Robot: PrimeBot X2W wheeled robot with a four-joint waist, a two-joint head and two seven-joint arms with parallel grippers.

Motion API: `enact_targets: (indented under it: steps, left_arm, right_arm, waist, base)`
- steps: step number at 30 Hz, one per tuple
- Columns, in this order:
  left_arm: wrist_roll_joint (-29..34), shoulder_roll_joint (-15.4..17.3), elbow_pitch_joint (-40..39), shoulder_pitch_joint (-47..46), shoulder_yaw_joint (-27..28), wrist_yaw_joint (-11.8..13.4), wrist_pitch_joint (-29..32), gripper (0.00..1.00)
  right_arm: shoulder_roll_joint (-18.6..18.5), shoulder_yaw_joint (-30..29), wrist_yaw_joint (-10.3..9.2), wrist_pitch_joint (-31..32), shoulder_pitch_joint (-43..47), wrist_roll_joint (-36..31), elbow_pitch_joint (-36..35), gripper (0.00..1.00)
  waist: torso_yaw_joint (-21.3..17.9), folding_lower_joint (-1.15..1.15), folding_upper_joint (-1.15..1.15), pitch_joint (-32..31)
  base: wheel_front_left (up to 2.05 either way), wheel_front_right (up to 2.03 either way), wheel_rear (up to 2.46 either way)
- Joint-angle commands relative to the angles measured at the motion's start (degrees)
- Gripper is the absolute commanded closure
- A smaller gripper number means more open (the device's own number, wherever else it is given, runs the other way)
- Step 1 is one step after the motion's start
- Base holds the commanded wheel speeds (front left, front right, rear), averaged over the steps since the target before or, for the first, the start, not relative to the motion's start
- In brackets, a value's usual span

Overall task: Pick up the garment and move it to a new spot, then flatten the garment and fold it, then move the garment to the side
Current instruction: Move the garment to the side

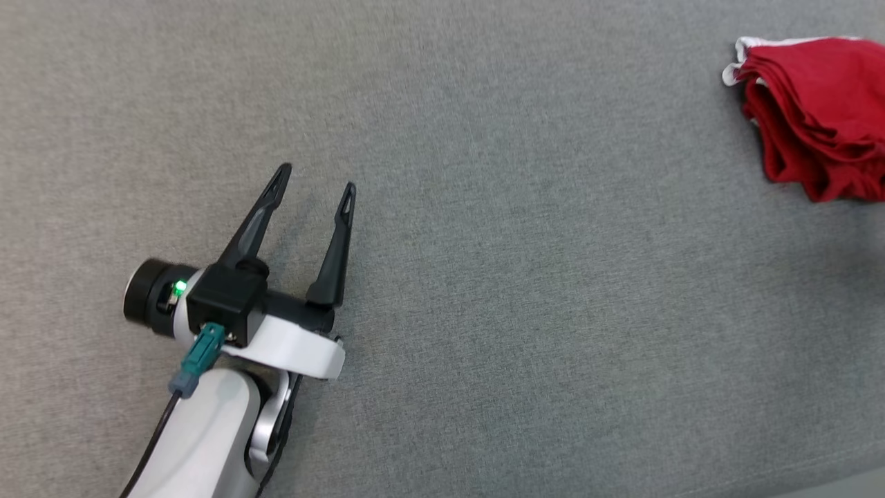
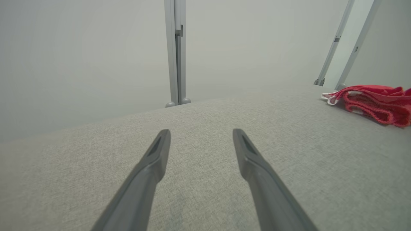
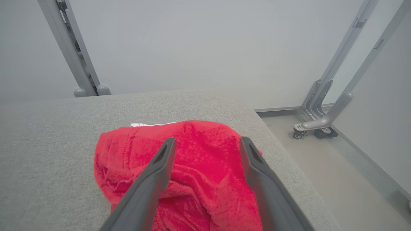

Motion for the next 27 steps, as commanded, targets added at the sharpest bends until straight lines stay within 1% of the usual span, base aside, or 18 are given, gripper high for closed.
enact_targets:
  steps: [1,7,10,14,20,27]
  left_arm:
    - [-0.78,-0.14,0.21,1.68,0.40,0.70,-0.37,0.00]
    - [-2.82,0.03,0.46,6.79,2.25,2.47,-1.13,0.00]
    - [-3.94,0.24,0.24,9.31,3.45,3.12,-1.33,0.00]
    - [-5.06,0.57,-0.30,12.42,4.86,4.08,-1.74,0.00]
    - [-6.45,1.00,-1.10,16.77,6.66,5.16,-1.89,0.00]
    - [-7.71,2.17,-1.52,20.49,8.32,6.02,-1.96,0.00]
  right_arm:
    - [1.83,-2.96,0.00,-0.14,3.31,-2.43,-2.35,0.00]
    - [9.25,-10.86,0.00,-0.14,13.12,-10.31,-11.84,0.00]
    - [12.95,-12.95,0.00,-0.14,17.14,-13.86,-16.66,0.00]
    - [17.22,-13.34,0.00,-0.15,21.50,-17.75,-21.76,0.00]
    - [21.17,-13.77,0.00,0.92,26.20,-22.33,-27.13,0.00]
    - [23.62,-13.24,0.00,3.19,30.10,-24.66,-31.26,0.00]
  waist:
    - [0.81,0.00,0.00,-3.46]
    - [2.43,0.00,0.00,-8.62]
    - [3.52,0.00,0.00,-10.92]
    - [5.11,0.00,0.00,-13.61]
    - [7.82,0.00,0.00,-17.67]
    - [9.77,0.00,0.00,-21.28]
  base:
    - [0.00,0.00,0.00]
    - [0.00,0.00,0.00]
    - [0.00,0.00,0.00]
    - [0.00,0.00,0.00]
    - [0.00,0.00,0.00]
    - [0.00,0.00,0.00]
